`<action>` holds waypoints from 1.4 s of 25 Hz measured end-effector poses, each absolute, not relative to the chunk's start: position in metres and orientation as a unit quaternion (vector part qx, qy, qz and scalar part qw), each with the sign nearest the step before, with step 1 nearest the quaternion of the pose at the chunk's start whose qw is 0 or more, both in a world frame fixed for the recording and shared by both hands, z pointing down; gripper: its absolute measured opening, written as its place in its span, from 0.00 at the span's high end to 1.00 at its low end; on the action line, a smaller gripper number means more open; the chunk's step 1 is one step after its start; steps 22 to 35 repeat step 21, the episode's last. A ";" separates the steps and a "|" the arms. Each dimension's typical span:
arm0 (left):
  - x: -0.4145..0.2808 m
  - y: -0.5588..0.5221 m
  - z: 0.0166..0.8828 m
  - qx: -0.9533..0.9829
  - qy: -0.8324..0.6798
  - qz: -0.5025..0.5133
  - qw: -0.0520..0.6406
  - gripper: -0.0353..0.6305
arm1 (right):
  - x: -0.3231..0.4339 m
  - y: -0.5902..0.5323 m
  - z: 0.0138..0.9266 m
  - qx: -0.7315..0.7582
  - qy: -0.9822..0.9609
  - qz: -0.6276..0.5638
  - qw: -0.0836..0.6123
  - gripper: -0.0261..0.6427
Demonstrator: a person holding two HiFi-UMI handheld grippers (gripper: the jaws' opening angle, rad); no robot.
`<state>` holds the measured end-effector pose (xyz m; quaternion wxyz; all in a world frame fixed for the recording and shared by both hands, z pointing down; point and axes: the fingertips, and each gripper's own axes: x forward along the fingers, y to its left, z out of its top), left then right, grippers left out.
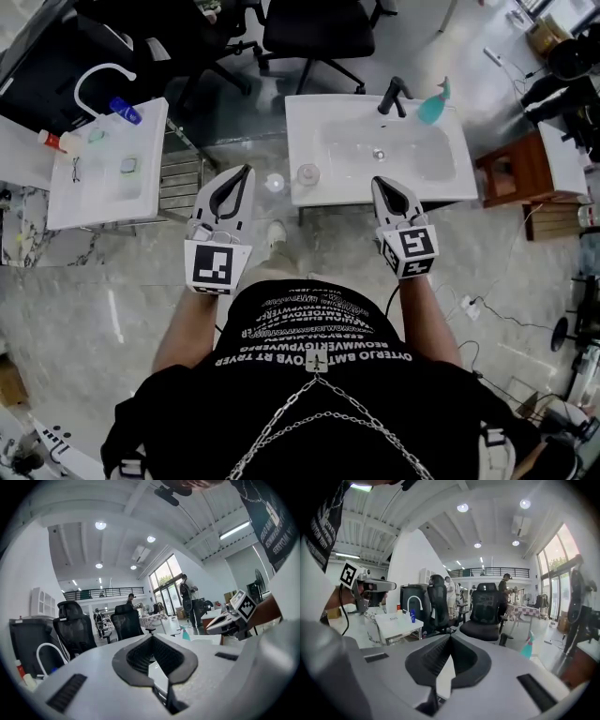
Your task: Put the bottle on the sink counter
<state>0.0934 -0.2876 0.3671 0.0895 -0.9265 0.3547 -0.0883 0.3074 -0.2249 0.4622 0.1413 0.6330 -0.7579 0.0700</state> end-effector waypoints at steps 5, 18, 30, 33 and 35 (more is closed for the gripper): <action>0.096 -0.260 0.357 -0.928 0.351 -0.092 0.085 0.94 | 0.313 -0.202 0.427 0.637 -0.757 0.052 0.136 0.97; 0.107 -0.234 0.337 -0.927 0.336 -0.119 0.117 0.94 | 0.286 -0.190 0.391 0.614 -0.776 0.022 0.146 0.97; 0.113 -0.225 0.331 -0.930 0.325 -0.117 0.126 0.94 | 0.283 -0.181 0.387 0.614 -0.774 0.021 0.151 0.97; 0.113 -0.225 0.331 -0.930 0.325 -0.117 0.126 0.94 | 0.283 -0.181 0.387 0.614 -0.774 0.021 0.151 0.97; 0.113 -0.225 0.331 -0.930 0.325 -0.117 0.126 0.94 | 0.283 -0.181 0.387 0.614 -0.774 0.021 0.151 0.97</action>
